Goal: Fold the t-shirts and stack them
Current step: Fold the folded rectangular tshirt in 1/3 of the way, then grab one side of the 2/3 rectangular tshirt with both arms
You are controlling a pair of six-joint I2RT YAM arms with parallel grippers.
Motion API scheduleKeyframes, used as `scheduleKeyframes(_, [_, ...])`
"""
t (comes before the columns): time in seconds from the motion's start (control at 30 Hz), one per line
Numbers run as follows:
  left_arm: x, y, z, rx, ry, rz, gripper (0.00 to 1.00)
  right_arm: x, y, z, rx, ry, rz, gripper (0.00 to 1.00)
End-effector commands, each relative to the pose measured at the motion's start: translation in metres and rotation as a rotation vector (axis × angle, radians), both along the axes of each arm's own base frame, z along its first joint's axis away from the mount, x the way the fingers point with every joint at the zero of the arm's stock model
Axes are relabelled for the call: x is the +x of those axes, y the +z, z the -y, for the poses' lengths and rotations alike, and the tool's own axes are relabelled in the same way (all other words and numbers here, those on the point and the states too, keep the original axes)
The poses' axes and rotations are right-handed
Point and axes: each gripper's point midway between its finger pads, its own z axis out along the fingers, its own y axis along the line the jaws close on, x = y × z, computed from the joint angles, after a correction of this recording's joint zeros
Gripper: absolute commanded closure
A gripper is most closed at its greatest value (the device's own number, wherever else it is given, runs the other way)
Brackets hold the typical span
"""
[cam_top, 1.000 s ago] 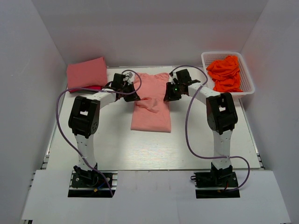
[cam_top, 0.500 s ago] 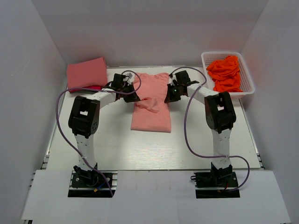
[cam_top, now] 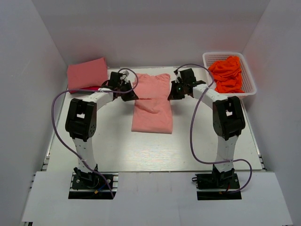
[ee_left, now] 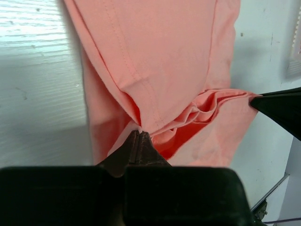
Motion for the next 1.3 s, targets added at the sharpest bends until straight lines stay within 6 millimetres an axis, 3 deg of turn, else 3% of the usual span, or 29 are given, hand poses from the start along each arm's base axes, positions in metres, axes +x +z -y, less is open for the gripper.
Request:
scheduleKeyframes(0.0, [0.016,0.032,-0.011,-0.008,0.040,0.062,1.00,0.011,0.010,0.013,-0.013,-0.067,0.035,1.00])
scheduleKeyframes(0.27, [0.034,-0.004,-0.013,-0.008,0.040,-0.009,1.00,0.025,-0.012,0.013,-0.006,-0.072,-0.002,1.00])
scheduleKeyframes(0.3, [0.034,-0.006,-0.013,-0.005,0.040,-0.021,1.00,0.026,-0.020,0.011,-0.006,-0.065,-0.012,1.00])
scheduleKeyframes(0.43, [0.035,-0.019,-0.018,0.008,0.042,-0.048,1.00,0.029,-0.021,-0.003,0.053,0.013,0.019,1.00])
scheduleKeyframes(0.47, [0.034,-0.019,-0.016,0.000,0.034,-0.051,0.90,0.028,-0.020,-0.006,0.068,0.029,0.019,1.00])
scheduleKeyframes(0.5, [0.034,-0.019,-0.016,0.000,0.034,-0.051,0.75,0.032,-0.017,-0.008,0.080,0.033,0.040,0.90])
scheduleKeyframes(0.53, [0.032,-0.020,-0.016,0.002,0.034,-0.060,0.32,0.034,-0.013,-0.009,0.089,0.035,0.051,0.78])
scheduleKeyframes(0.57, [0.038,-0.011,-0.022,0.006,0.052,-0.037,0.06,0.035,-0.008,-0.011,0.099,0.042,0.066,0.65])
scheduleKeyframes(0.6, [0.039,-0.012,-0.024,0.014,0.060,-0.035,0.00,0.037,-0.003,-0.013,0.106,0.049,0.077,0.55])
scheduleKeyframes(0.63, [0.040,-0.003,-0.024,0.010,0.060,-0.018,0.00,0.041,0.003,-0.005,0.110,0.034,0.088,0.50])
scheduleKeyframes(0.67, [0.041,0.008,-0.025,0.011,0.066,0.005,0.00,0.038,0.007,-0.012,0.106,0.054,0.095,0.45])
scheduleKeyframes(0.77, [0.041,0.022,-0.032,0.015,0.084,0.027,0.00,0.036,0.027,-0.012,0.112,0.052,0.125,0.17])
scheduleKeyframes(0.8, [0.041,0.038,-0.032,0.007,0.085,0.058,0.00,0.033,0.028,-0.012,0.111,0.050,0.119,0.10])
scheduleKeyframes(0.83, [0.031,0.033,-0.036,0.026,0.086,0.037,0.00,0.028,0.042,-0.010,0.121,0.050,0.135,0.10])
scheduleKeyframes(0.9, [0.021,0.048,-0.044,0.048,0.114,0.060,0.00,0.013,0.038,-0.003,0.116,0.026,0.106,0.10])
scheduleKeyframes(0.93, [0.005,0.036,-0.049,0.069,0.122,0.020,0.00,0.006,0.037,-0.002,0.118,0.021,0.094,0.10])
scheduleKeyframes(1.0, [-0.015,0.030,-0.053,0.080,0.149,-0.010,0.00,-0.012,0.046,0.004,0.127,0.008,0.093,0.10])
scheduleKeyframes(1.03, [-0.036,0.024,-0.057,0.079,0.155,-0.031,0.00,-0.025,0.035,0.006,0.125,0.005,0.065,0.10])
scheduleKeyframes(1.07, [-0.046,0.020,-0.055,0.087,0.149,-0.035,0.00,-0.031,0.051,0.006,0.141,0.011,0.096,0.10])
scheduleKeyframes(1.1, [-0.068,0.002,-0.058,0.089,0.148,-0.093,0.00,-0.046,0.036,0.008,0.145,0.019,0.050,0.10])
scheduleKeyframes(1.17, [-0.088,-0.001,-0.048,0.044,0.110,-0.127,0.00,-0.064,0.033,0.006,0.154,0.042,0.006,0.10])
scheduleKeyframes(1.2, [-0.106,-0.019,-0.049,0.041,0.108,-0.189,0.00,-0.070,0.029,0.007,0.152,0.044,-0.017,0.10])
scheduleKeyframes(1.23, [-0.110,-0.020,-0.048,0.030,0.100,-0.187,0.00,-0.089,0.013,0.007,0.134,0.055,-0.075,0.10])
scheduleKeyframes(1.27, [-0.118,-0.025,-0.047,0.019,0.096,-0.214,0.00,-0.097,0.015,0.006,0.139,0.060,-0.083,0.10])
